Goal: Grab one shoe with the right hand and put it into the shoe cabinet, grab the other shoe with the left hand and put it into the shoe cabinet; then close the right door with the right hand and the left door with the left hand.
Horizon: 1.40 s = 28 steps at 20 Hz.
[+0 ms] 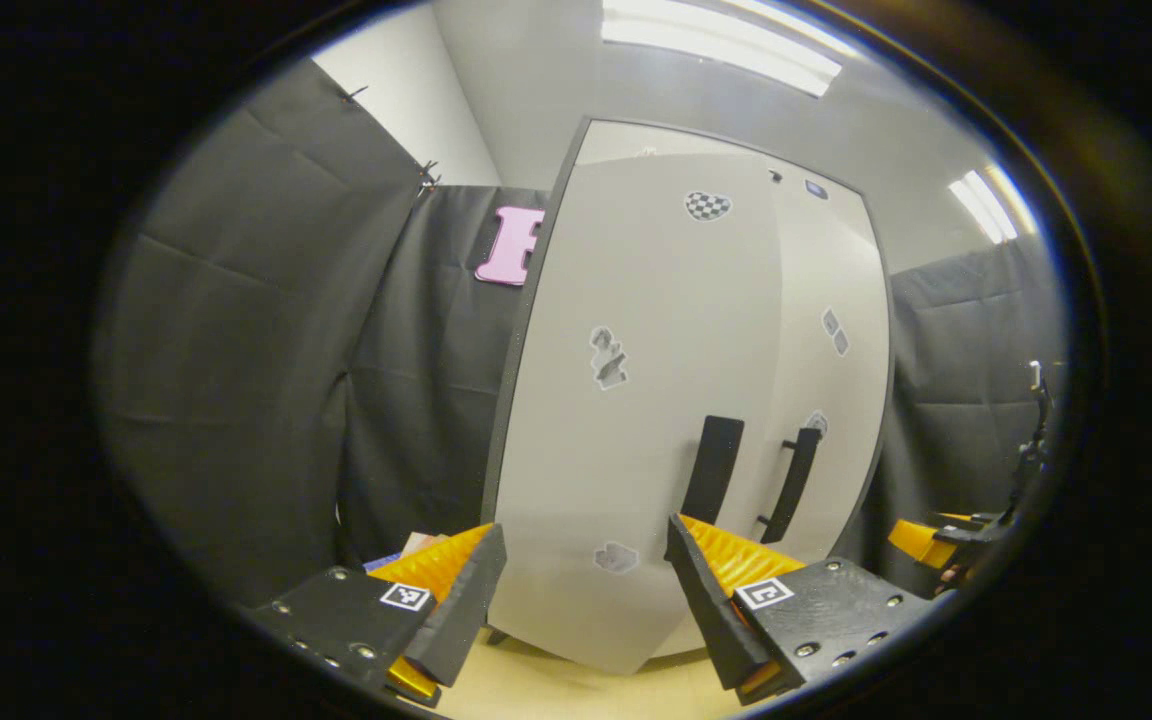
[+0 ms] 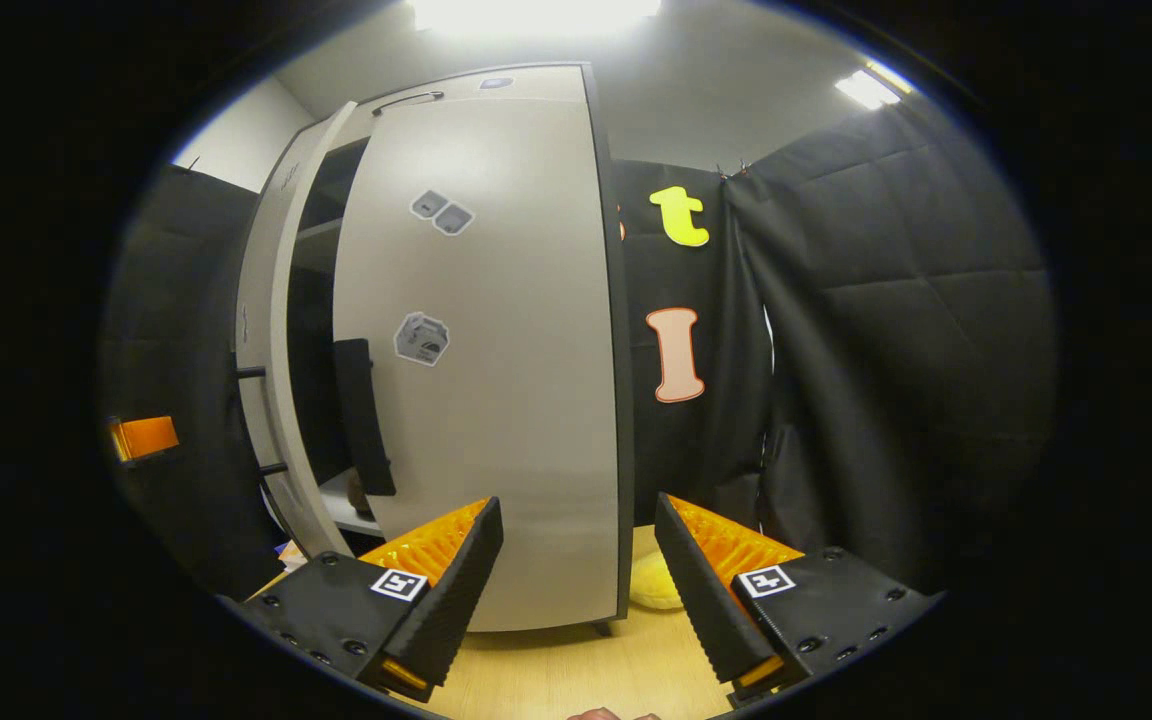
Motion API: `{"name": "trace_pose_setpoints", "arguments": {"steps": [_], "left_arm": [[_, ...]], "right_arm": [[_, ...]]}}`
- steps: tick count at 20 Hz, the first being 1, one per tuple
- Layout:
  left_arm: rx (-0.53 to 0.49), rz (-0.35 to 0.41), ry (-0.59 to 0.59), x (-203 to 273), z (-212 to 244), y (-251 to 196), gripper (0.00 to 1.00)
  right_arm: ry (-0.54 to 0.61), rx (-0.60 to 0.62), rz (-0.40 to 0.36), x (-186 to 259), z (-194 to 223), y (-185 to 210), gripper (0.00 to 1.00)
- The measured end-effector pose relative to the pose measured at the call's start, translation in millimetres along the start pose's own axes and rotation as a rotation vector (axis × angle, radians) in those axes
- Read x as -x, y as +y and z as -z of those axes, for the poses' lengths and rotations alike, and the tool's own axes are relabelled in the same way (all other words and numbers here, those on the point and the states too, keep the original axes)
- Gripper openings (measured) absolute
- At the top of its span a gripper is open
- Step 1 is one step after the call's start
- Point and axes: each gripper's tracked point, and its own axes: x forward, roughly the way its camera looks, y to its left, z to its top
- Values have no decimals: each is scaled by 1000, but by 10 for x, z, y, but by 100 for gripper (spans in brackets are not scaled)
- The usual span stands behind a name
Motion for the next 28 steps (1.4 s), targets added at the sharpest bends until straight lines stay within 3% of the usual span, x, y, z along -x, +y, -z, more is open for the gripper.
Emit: {"name": "trace_pose_setpoints", "arguments": {"steps": [6, 7, 9, 11, 16, 23, 24, 25, 28], "left_arm": [[3, -38, 30, 123, 76, 8, 99], [-10, -46, 21, 133, 43, 25, 96], [-31, -56, 4, 135, -22, 45, 88], [-44, -54, 7, 110, -38, 40, 99], [-126, -66, -10, 13, -150, 46, 99], [-51, -196, -75, -42, -301, 260, 99], [-59, -196, -74, -36, -315, 269, 99], [-76, -195, -71, -33, -325, 275, 99], [-134, -189, -73, -7, -373, 309, 99]], "right_arm": [[-6, 31, 0, 84, -54, -85, 92], [-8, 34, 3, 101, -60, -124, 97], [-8, 28, 7, 118, -72, -198, 97], [-4, 12, 2, 109, -83, -264, 97], [-5, 7, -19, 1, -158, -428, 97], [-15, -3, -80, -284, -315, -577, 97], [-18, -7, -88, -311, -349, -580, 92], [-20, -5, -86, -328, -384, -586, 97], [-63, 29, -42, -314, -510, -677, 97]]}}
